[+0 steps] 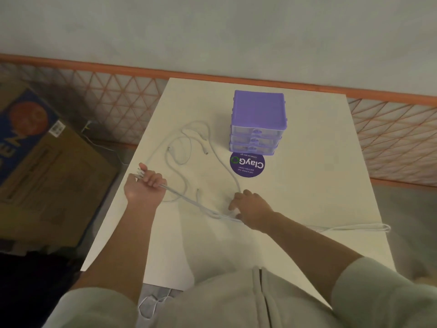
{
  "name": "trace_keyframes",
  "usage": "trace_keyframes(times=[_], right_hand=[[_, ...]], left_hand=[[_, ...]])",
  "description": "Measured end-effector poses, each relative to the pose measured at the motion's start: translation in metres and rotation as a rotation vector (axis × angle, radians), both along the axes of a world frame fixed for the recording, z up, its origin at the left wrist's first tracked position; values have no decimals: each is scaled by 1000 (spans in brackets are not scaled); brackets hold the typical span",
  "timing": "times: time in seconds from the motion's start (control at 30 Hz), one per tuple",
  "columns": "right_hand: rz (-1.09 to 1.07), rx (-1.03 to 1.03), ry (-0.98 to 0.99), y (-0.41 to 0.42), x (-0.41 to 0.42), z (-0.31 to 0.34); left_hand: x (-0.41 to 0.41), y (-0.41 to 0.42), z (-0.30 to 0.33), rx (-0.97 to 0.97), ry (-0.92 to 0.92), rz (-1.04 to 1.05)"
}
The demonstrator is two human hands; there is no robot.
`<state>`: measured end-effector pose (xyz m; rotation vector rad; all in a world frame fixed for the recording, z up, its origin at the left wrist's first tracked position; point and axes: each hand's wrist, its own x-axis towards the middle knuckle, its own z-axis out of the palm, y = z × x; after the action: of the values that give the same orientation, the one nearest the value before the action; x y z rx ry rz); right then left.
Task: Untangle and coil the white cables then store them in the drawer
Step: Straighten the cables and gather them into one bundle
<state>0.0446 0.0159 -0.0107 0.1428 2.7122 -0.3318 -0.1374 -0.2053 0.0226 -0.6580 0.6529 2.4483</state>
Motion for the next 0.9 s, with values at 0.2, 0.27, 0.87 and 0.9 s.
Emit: trace_keyframes(times=[0.2, 0.27, 0.87, 0.9], right_hand=[[54, 56, -5, -20, 0, -10], [92, 134, 13, -19, 3, -11], [-810, -939, 279, -72, -59, 61], [-810, -971, 295, -77, -62, 65]], left_hand=[[3, -4, 3, 13, 50, -126], [2, -3, 3, 18, 57, -146], [-17, 2, 14, -52, 123, -318], [-17, 3, 14, -58, 107, -328]])
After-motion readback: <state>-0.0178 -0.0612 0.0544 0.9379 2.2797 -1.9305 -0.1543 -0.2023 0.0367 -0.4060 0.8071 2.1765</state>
